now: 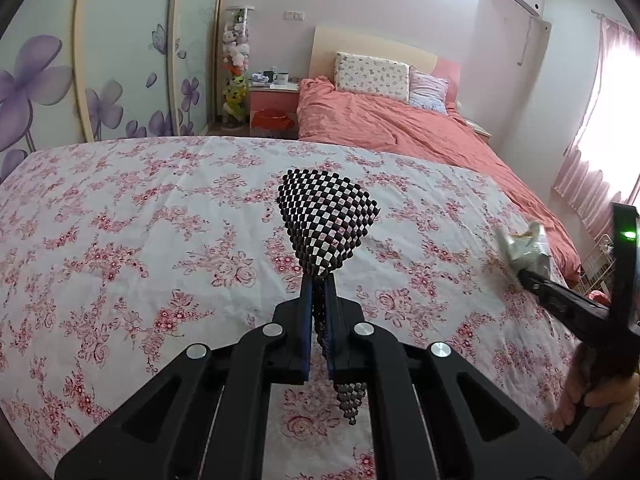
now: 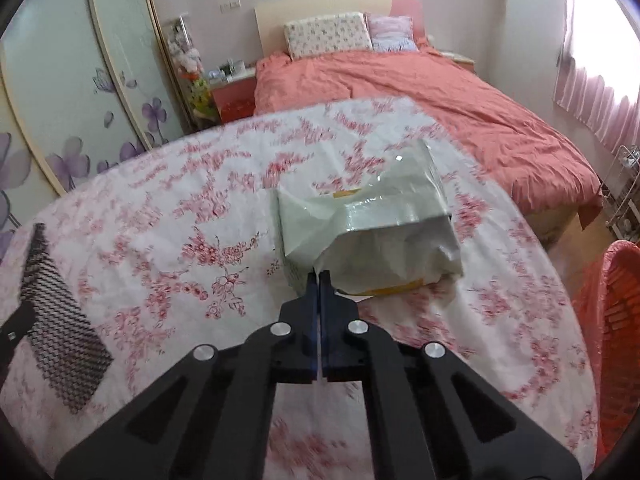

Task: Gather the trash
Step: 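Close the right tool on the white-grey plastic bag and lift it, then carry the checkered cloth in the left tool while the right tool carries the bag to the basket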

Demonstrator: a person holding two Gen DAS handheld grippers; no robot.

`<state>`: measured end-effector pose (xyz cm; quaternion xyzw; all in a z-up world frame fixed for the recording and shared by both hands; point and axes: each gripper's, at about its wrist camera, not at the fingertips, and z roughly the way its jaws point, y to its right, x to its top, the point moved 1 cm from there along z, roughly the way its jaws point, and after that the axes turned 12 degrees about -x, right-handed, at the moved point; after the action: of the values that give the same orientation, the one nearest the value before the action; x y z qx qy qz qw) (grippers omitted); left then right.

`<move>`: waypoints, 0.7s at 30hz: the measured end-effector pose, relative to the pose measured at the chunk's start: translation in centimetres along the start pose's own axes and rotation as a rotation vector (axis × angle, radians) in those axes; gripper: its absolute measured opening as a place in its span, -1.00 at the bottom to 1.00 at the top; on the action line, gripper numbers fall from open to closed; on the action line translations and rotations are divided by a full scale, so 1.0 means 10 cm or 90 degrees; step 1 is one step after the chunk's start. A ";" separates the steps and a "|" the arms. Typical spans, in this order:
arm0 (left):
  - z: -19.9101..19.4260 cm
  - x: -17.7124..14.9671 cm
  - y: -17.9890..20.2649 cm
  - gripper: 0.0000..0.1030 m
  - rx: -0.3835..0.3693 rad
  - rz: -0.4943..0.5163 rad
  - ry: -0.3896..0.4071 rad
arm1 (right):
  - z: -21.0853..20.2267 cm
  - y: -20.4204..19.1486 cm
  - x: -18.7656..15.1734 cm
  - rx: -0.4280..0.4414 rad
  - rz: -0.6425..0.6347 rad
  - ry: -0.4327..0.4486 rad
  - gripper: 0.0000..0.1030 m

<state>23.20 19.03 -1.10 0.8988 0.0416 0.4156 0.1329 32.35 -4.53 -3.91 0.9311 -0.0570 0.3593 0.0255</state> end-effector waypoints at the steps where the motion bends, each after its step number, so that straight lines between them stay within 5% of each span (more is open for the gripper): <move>1: -0.01 0.00 0.02 -0.90 -0.002 0.002 0.000 | -0.06 0.04 0.00 0.002 0.002 0.006 -0.97; 10: -0.12 -0.03 0.36 -0.90 -0.035 0.023 0.007 | -0.74 0.35 -0.18 -0.008 -0.011 0.079 -0.97; 21: -0.20 -0.12 0.78 -0.90 -0.075 0.054 0.004 | -1.05 0.45 -0.56 -0.048 -0.079 0.089 -0.97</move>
<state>20.63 11.77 1.38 0.8890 -0.0208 0.4255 0.1677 20.69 -7.63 0.09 0.9039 -0.0107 0.4189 0.0863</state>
